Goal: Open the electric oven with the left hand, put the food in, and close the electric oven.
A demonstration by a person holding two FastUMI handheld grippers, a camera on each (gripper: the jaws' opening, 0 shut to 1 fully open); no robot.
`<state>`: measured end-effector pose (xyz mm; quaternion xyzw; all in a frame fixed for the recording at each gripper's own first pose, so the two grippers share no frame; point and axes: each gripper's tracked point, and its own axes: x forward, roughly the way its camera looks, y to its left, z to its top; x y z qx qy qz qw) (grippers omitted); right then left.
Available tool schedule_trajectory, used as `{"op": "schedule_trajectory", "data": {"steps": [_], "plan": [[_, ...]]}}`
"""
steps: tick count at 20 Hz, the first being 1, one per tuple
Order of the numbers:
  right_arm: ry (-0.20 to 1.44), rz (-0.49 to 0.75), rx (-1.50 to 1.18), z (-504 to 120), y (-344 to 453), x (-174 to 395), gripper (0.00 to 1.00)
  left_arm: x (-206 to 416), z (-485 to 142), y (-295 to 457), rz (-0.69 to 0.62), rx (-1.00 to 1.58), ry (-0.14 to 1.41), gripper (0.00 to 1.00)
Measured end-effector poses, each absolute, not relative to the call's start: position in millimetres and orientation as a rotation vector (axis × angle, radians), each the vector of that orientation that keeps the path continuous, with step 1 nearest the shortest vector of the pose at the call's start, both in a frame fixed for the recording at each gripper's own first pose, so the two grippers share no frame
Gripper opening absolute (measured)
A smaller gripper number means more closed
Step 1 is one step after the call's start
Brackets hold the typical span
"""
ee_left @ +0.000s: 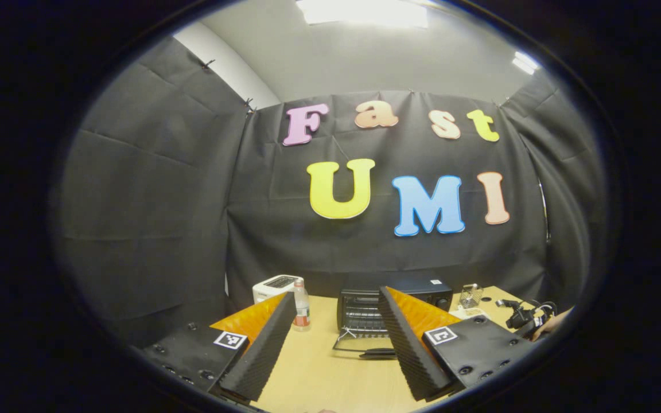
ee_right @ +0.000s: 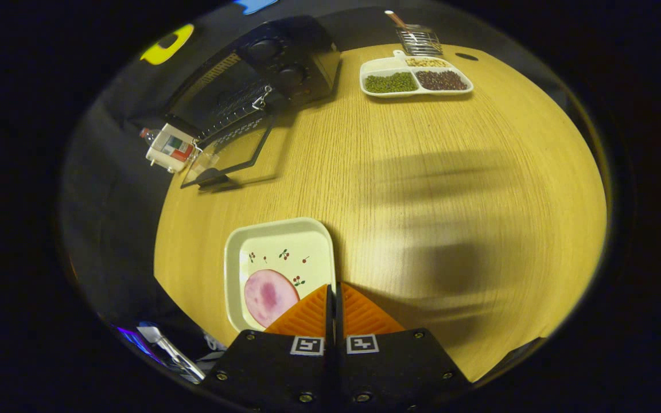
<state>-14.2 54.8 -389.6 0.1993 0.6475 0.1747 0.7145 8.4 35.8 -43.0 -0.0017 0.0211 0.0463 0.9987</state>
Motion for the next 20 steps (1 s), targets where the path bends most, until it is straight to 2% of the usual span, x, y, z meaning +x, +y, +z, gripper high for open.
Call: {"op": "schedule_trajectory", "data": {"steps": [10,12,13,20], "plan": [[1.37,0.427,0.634,-352,81,-3,0.0,23,-46,36,0.069,-0.011,0.045,1.0],[1.345,0.426,0.692,-340,94,6,0.0,29,-47,35,0.063,-0.019,0.043,0.97],[1.331,0.422,0.716,-335,99,13,0.01,33,-49,35,0.062,-0.023,0.043,1.0],[1.227,0.279,0.859,-316,128,66,0.0,58,-56,48,0.073,-0.062,0.041,1.0]]}}
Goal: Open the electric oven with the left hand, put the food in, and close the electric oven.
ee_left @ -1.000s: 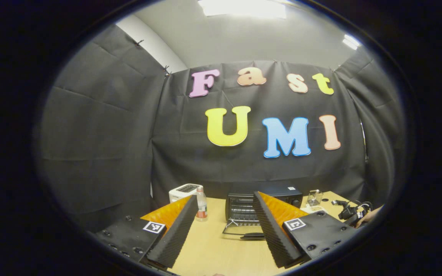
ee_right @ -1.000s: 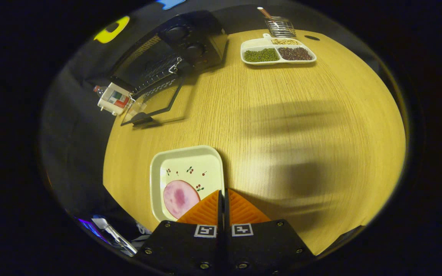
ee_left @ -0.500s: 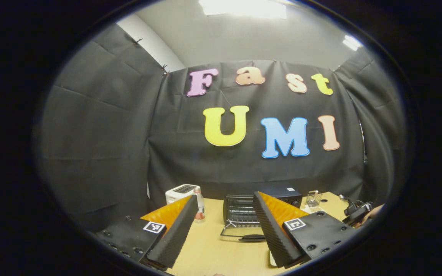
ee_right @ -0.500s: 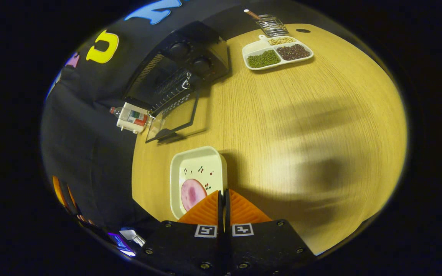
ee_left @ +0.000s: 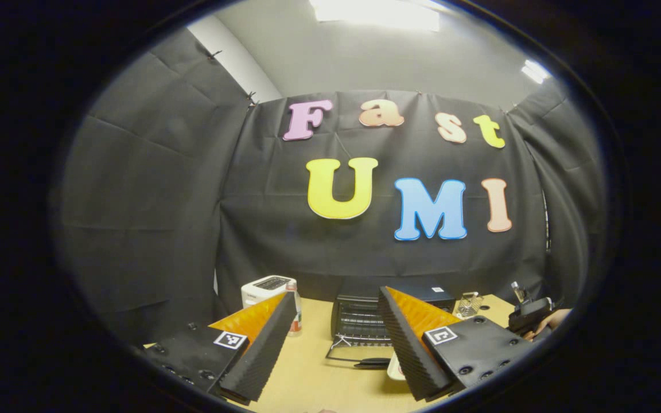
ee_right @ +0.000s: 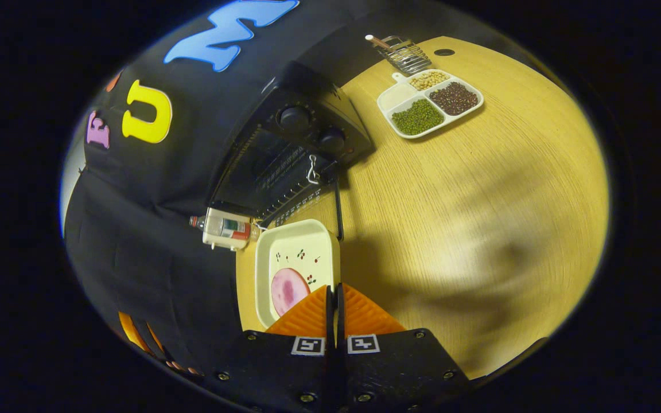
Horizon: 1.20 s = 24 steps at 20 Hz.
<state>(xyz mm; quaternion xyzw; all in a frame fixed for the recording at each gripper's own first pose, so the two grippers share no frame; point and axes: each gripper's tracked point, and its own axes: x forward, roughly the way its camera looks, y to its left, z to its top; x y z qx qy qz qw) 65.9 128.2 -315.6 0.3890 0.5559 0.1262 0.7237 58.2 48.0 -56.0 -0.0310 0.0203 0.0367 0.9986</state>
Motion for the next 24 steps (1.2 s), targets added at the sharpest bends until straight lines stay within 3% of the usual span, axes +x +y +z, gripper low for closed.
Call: {"op": "schedule_trajectory", "data": {"steps": [16,24], "plan": [[1.117,-0.017,1.277,-323,233,158,0.01,128,-74,106,0.098,-0.045,0.056,1.0],[0.972,-0.166,1.432,-340,244,214,0.01,168,-87,138,0.084,-0.019,0.072,1.0]]}}
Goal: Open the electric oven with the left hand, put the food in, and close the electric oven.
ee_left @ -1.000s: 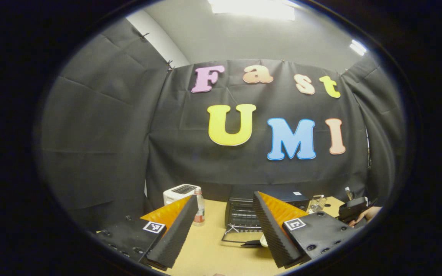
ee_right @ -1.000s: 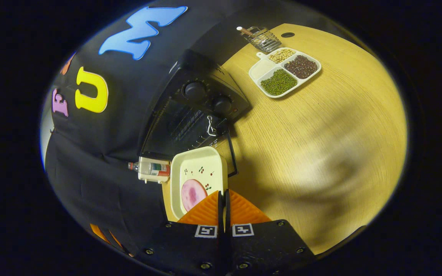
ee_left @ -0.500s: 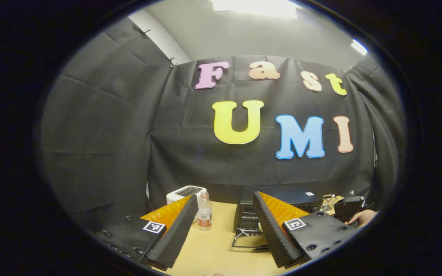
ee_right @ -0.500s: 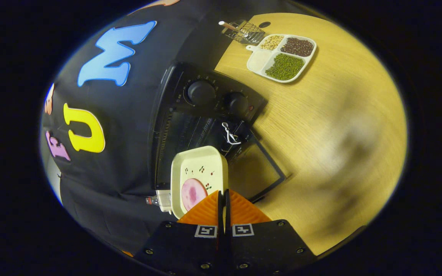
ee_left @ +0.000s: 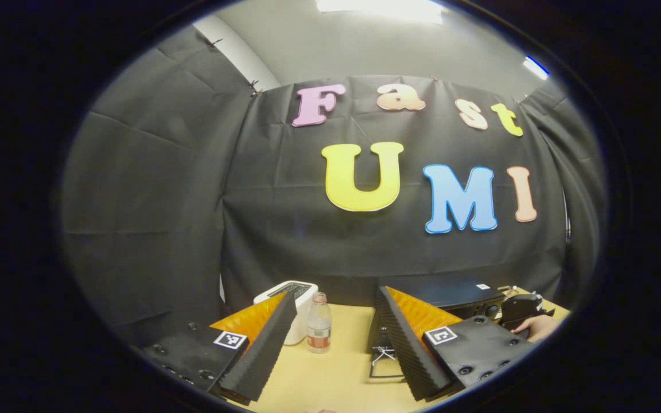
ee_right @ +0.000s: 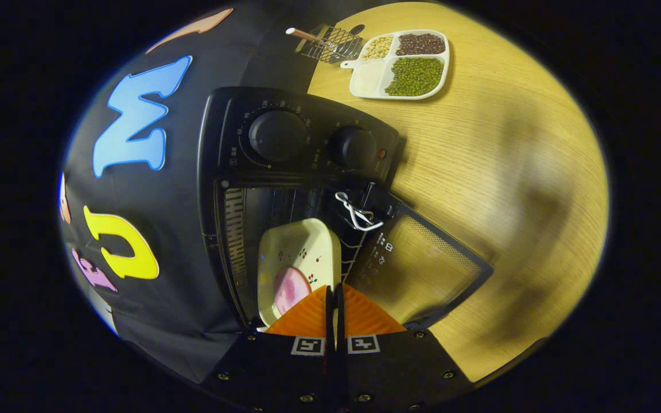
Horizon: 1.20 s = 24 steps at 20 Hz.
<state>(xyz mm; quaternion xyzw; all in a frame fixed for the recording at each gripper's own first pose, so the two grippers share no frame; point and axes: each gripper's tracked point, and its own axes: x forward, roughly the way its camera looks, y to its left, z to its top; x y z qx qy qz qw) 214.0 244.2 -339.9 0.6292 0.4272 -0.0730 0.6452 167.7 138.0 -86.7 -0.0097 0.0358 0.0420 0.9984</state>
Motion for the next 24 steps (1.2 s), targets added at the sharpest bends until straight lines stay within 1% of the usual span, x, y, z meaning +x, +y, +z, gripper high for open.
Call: {"op": "schedule_trajectory", "data": {"steps": [5,8,10,13,14,15,16,17,19,21,23,24], "plan": [[0.901,-0.246,1.49,-349,248,239,0.01,182,-101,151,0.076,-0.023,0.099,1.0],[0.858,-0.271,1.505,-352,255,250,0.01,184,-107,160,0.085,-0.026,0.113,1.0],[0.83,-0.259,1.538,-349,259,257,0.03,185,-110,165,0.096,-0.028,0.117,1.0],[0.81,-0.18,1.607,-332,274,258,0.14,181,-114,170,0.107,-0.038,0.123,1.0],[0.81,-0.146,1.635,-327,280,259,0.14,180,-114,171,0.109,-0.043,0.124,0.97],[0.811,-0.113,1.654,-320,286,258,0.45,180,-114,170,0.108,-0.045,0.124,1.0],[0.813,-0.084,1.65,-314,278,249,0.44,179,-115,168,0.105,-0.045,0.121,0.97],[0.828,-0.07,1.621,-312,276,245,0.62,179,-115,164,0.1,-0.041,0.12,0.97],[0.818,-0.029,1.543,-306,270,238,0.95,178,-118,153,0.085,-0.033,0.121,0.97],[0.811,0.015,1.461,-301,266,236,0.95,176,-123,140,0.065,-0.042,0.131,0.97],[0.813,0.067,1.392,-287,253,217,0.96,173,-131,125,0.042,-0.052,0.145,0.97],[0.807,0.081,1.353,-283,246,212,0.95,173,-133,117,0.031,-0.05,0.151,0.95]]}}
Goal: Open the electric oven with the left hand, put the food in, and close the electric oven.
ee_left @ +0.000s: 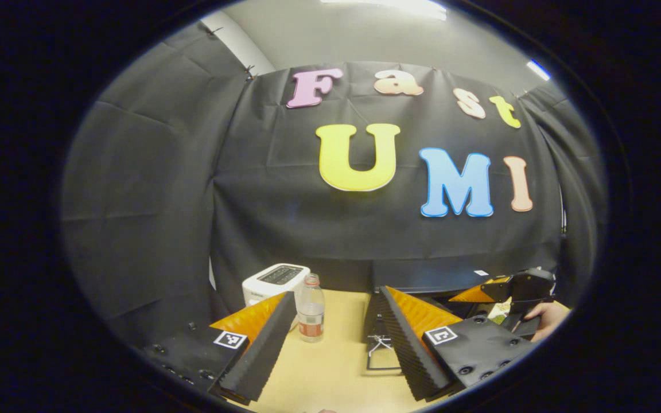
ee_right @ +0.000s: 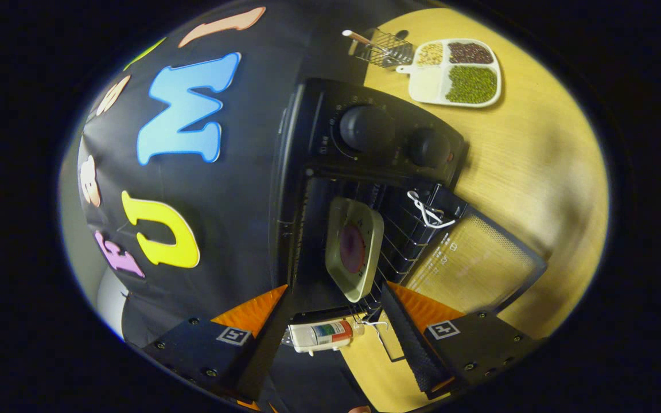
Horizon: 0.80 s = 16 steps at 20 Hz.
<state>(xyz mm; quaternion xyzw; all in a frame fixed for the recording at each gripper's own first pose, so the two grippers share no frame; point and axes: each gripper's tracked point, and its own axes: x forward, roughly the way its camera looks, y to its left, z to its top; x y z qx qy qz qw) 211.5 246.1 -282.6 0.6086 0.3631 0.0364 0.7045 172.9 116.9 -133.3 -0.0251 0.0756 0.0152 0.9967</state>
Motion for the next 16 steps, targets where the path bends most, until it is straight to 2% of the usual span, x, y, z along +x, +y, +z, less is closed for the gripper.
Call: {"op": "schedule_trajectory", "data": {"steps": [1,2,8,10,11,12,14,16], "plan": [[0.798,0.089,1.307,-280,238,207,0.95,171,-137,108,0.018,-0.046,0.157,0.93],[0.785,0.098,1.262,-276,229,202,0.95,170,-139,99,0.004,-0.043,0.162,0.97],[0.721,0.193,0.979,-249,183,172,0.95,157,-167,41,-0.093,-0.033,0.234,1.0],[0.693,0.226,0.869,-241,170,162,0.95,155,-177,24,-0.126,-0.026,0.257,0.96],[0.679,0.241,0.816,-236,163,157,0.96,154,-184,16,-0.14,-0.031,0.275,0.91],[0.661,0.252,0.763,-232,156,153,0.96,153,-191,8,-0.154,-0.039,0.293,0.91],[0.623,0.264,0.657,-224,139,143,0.96,151,-207,-9,-0.182,-0.049,0.33,1.0],[0.582,0.267,0.556,-215,122,135,0.96,150,-224,-25,-0.208,-0.045,0.367,0.99]]}}
